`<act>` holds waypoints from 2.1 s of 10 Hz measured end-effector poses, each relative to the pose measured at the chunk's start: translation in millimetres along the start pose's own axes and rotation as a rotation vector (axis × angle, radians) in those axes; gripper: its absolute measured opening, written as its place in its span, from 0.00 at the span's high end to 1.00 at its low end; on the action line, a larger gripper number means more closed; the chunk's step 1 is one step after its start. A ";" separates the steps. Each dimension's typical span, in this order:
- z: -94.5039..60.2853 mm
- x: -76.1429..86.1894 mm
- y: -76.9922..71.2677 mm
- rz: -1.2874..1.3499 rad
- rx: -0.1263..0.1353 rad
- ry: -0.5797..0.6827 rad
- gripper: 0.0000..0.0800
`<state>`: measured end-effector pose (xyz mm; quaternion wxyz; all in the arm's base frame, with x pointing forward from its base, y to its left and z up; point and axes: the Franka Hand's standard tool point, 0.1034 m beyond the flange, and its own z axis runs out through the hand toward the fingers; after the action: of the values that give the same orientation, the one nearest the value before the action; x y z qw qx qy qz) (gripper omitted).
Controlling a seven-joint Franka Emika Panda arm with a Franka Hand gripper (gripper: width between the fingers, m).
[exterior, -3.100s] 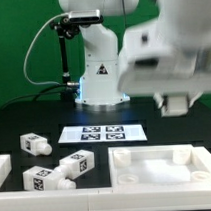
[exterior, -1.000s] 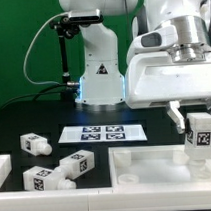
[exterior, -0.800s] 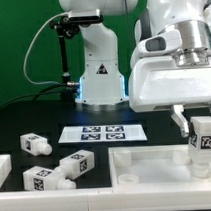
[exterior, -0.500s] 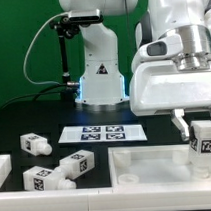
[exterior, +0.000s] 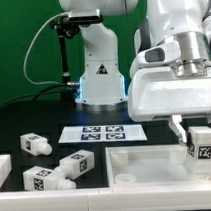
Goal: Assemble one leg
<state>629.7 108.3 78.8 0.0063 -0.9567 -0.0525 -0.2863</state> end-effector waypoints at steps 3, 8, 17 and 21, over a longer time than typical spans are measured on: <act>0.1 -0.6 -0.6 0.000 0.001 -0.003 0.63; -5.1 25.2 2.9 0.032 0.041 -0.372 0.19; -0.2 14.9 3.7 0.176 0.037 -0.586 0.56; 0.1 14.4 2.8 0.428 -0.038 -0.589 0.64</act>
Offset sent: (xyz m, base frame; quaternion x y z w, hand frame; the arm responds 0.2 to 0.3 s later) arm 0.0000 0.0000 0.0000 0.0000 -0.0650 0.0000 0.9979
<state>642.0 106.8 86.7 0.0328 -0.9874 0.1547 0.0084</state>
